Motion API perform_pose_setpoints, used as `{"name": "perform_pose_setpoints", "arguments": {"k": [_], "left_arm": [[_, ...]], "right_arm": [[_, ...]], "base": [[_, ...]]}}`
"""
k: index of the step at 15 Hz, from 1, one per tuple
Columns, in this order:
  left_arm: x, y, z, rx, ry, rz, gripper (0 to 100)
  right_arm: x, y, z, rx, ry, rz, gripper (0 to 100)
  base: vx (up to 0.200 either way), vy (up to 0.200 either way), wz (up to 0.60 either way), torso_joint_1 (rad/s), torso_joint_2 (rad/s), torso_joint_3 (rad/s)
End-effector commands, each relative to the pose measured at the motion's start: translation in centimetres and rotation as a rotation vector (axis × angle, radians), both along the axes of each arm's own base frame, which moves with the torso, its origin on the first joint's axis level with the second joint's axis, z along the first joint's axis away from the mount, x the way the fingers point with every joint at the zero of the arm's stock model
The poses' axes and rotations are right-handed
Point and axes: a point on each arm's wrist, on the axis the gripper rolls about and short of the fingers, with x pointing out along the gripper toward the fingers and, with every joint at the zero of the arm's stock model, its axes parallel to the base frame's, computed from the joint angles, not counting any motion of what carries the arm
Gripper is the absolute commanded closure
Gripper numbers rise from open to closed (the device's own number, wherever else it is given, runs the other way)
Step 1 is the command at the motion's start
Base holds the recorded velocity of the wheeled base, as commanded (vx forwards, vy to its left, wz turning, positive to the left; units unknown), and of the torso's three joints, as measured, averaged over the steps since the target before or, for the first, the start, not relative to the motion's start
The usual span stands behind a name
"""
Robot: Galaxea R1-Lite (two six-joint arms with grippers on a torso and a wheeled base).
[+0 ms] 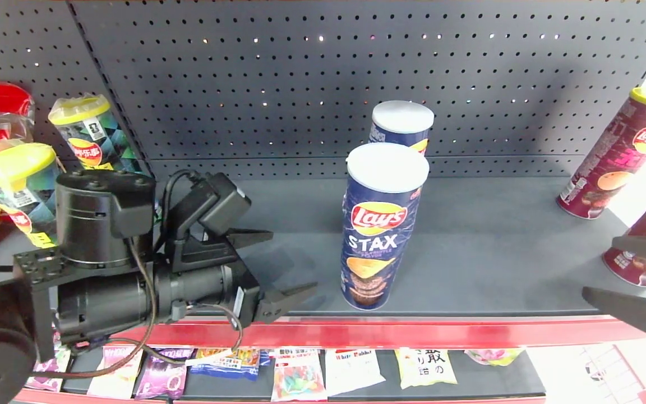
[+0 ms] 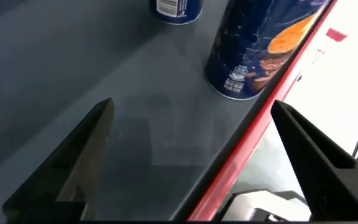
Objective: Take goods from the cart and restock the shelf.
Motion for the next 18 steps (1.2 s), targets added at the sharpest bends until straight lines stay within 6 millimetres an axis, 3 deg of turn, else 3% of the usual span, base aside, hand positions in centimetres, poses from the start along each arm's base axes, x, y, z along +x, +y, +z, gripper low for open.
{"name": "perform_pose_setpoints", "arguments": {"k": [1,3,18], "left_arm": [[1.4,-1.2,-1.0,0.031,0.023,0.012,0],[2.1,-2.1,-1.1,0.037,0.020,0.011,0],[3.6,-3.7,-1.9,0.084,0.000,-0.010,0]], "right_arm": [[-1.1,-0.6,0.2,0.018,-0.035,-0.009,0],[-1.1,-0.8,0.1,0.017,-0.034,-0.030,0],[-1.0,-0.8,0.1,0.035,-0.021,-0.043,0]], "base": [[0.000,0.000,0.00,0.000,0.00,0.000],[0.000,0.000,0.00,0.000,0.00,0.000],[0.000,0.000,0.00,0.000,0.00,0.000]]}}
